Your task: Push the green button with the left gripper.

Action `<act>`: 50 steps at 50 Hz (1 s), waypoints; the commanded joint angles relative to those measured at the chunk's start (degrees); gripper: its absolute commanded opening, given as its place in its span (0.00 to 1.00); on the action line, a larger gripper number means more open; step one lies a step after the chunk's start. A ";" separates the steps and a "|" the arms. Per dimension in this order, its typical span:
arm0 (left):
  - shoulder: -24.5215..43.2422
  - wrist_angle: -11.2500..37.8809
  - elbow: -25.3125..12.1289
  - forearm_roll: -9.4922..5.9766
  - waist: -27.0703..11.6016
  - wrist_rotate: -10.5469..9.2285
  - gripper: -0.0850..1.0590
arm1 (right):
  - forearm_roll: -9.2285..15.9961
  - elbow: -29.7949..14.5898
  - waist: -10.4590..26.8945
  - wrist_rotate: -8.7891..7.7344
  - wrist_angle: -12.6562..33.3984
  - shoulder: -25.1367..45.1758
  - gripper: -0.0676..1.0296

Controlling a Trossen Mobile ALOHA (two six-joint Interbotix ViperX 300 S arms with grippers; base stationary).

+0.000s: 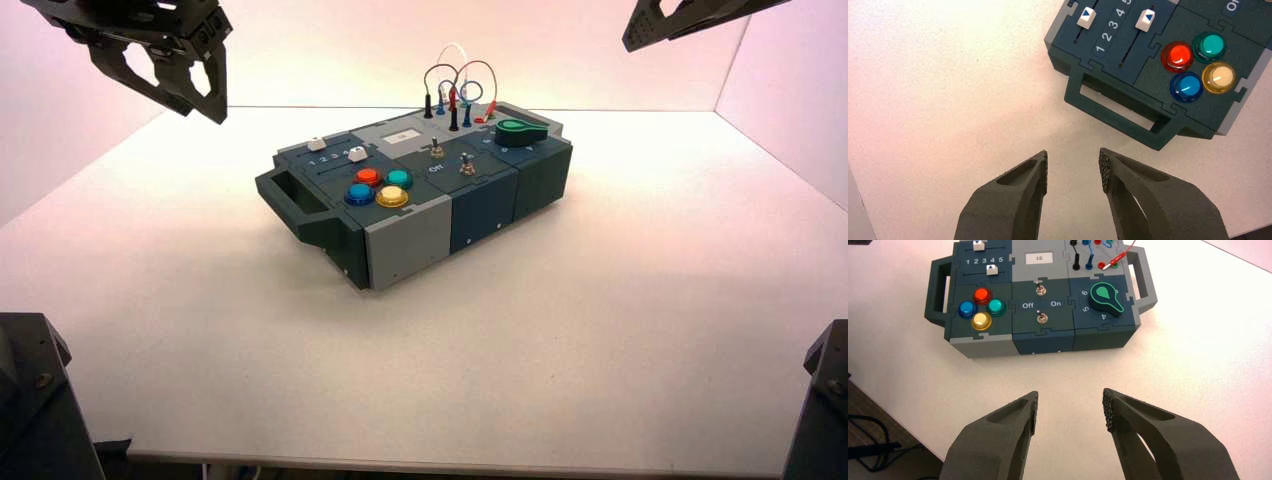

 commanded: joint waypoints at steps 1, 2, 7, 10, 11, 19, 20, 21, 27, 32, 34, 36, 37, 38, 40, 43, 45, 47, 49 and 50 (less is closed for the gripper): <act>-0.18 -0.18 -1.85 0.18 -0.62 0.09 0.56 | 0.18 -0.79 -0.18 0.18 -0.53 0.09 0.68; -0.18 -0.18 -1.85 0.18 -0.62 0.09 0.56 | 0.18 -0.79 -0.18 0.18 -0.53 0.09 0.68; -0.09 -0.09 -1.85 0.18 -0.62 0.09 0.56 | 0.18 -0.79 -0.18 0.09 -0.53 0.18 0.68; -0.18 0.00 -1.85 0.18 -0.70 0.09 0.56 | 0.18 -0.79 -0.18 0.09 -0.53 0.09 0.68; -0.09 0.00 -1.85 0.18 -0.70 0.09 0.56 | 0.18 -0.79 -0.18 0.18 -0.53 0.09 0.68; -0.26 0.00 -2.02 0.18 -0.62 0.09 0.56 | 0.18 -0.79 -0.18 0.09 -0.53 0.09 0.68; -0.26 0.09 -2.11 0.18 -0.70 0.09 0.56 | 0.18 -0.79 -0.18 0.09 -0.53 0.09 0.68; -0.44 0.09 -2.20 0.18 -0.70 0.09 0.56 | 0.18 -0.79 -0.18 0.09 -0.53 0.18 0.68; -0.97 -0.70 -2.81 0.18 -1.14 0.09 0.56 | 0.18 -0.79 -0.18 0.18 -0.53 0.09 0.68; -0.09 -1.05 -3.96 0.18 -1.14 0.26 0.55 | 0.18 -0.79 -0.18 0.09 -0.53 0.09 0.68; 0.79 -0.26 -4.83 0.09 -1.23 0.26 0.55 | 0.18 -0.79 -0.18 0.09 -0.53 0.09 0.68; 1.58 0.62 -5.63 0.09 -1.41 0.26 0.54 | 0.18 -0.79 -0.18 0.09 -0.44 0.09 0.68; 1.93 1.14 -6.06 0.09 -1.67 0.35 0.53 | 0.18 -0.79 -0.18 0.09 -0.53 0.18 0.68; 2.37 1.76 -6.59 0.09 -1.93 0.44 0.52 | 0.18 -0.79 -0.18 0.09 -0.53 0.09 0.68; 3.16 2.64 -7.65 0.09 -2.20 0.79 0.50 | 0.18 -0.79 -0.18 0.18 -0.53 0.09 0.68; 4.83 4.04 -9.23 0.00 -3.16 2.02 0.46 | 0.18 -0.79 -0.18 0.18 -0.53 0.09 0.68; 5.98 5.10 -10.72 0.09 -3.96 3.16 0.42 | 0.18 -0.79 -0.18 0.09 -0.53 0.09 0.68; 7.47 6.68 -12.48 0.09 -5.27 4.75 0.35 | 0.18 -0.79 -0.18 0.18 -0.53 0.09 0.68; 8.53 7.65 -13.62 0.09 -6.06 5.80 0.31 | 0.18 -0.79 -0.18 0.18 -0.53 0.18 0.68; 8.79 8.00 -13.97 0.09 -6.33 6.15 0.30 | 0.18 -0.79 -0.18 0.09 -0.53 0.09 0.68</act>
